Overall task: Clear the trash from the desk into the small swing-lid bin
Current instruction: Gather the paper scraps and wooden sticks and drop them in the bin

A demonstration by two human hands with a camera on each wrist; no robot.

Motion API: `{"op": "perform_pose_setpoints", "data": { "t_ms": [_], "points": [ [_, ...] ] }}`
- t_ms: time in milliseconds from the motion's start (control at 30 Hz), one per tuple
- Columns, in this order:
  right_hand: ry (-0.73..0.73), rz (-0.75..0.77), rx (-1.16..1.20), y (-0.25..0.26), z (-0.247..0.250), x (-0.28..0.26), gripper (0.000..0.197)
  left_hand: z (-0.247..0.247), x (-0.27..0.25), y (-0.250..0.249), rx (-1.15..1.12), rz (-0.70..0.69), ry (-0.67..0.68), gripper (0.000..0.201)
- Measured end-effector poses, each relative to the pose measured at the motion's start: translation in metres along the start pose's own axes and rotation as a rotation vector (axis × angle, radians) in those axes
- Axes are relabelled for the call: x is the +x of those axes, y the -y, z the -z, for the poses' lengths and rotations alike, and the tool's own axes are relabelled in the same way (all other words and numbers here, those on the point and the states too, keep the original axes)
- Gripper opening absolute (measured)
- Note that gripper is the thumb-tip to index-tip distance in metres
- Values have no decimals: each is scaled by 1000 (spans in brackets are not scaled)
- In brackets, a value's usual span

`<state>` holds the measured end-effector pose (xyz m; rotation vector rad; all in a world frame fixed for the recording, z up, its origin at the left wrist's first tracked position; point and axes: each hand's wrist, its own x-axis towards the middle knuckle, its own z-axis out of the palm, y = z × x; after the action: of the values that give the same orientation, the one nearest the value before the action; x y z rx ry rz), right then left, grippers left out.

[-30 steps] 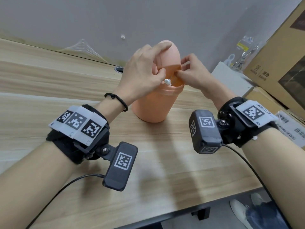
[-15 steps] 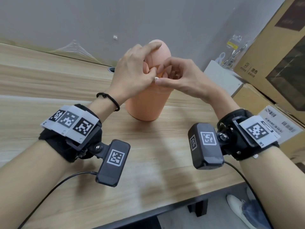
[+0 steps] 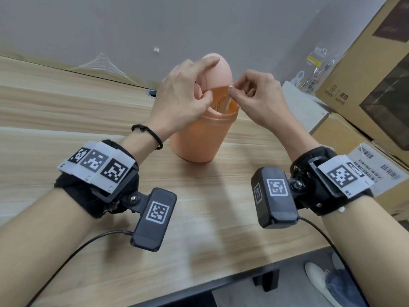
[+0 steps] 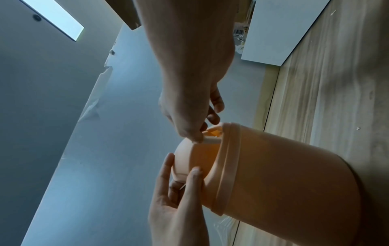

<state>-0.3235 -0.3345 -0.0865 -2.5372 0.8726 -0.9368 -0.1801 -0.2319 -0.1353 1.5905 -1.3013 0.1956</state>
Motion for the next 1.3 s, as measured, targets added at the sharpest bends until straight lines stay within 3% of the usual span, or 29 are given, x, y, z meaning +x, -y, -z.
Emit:
{"op": "perform_pose_setpoints", "data": {
  "t_ms": [300,500,867,1100,1300],
  "points": [
    [18,-148,-105,-10,-12,11,21,0,0,0,5,2,2,57],
    [4,-240,-147,1,-19,21,17,-1,0,1,8,1,-7,56],
    [115,-371,-223,1,-26,33,9,4,-1,-1,42,58,-12,55],
    [137,-486,-44,4,-29,25,14,7,-1,-1,37,53,-12,55],
    [200,-461,137,3,-30,3,26,8,-2,0,118,49,-9,57]
  ]
}}
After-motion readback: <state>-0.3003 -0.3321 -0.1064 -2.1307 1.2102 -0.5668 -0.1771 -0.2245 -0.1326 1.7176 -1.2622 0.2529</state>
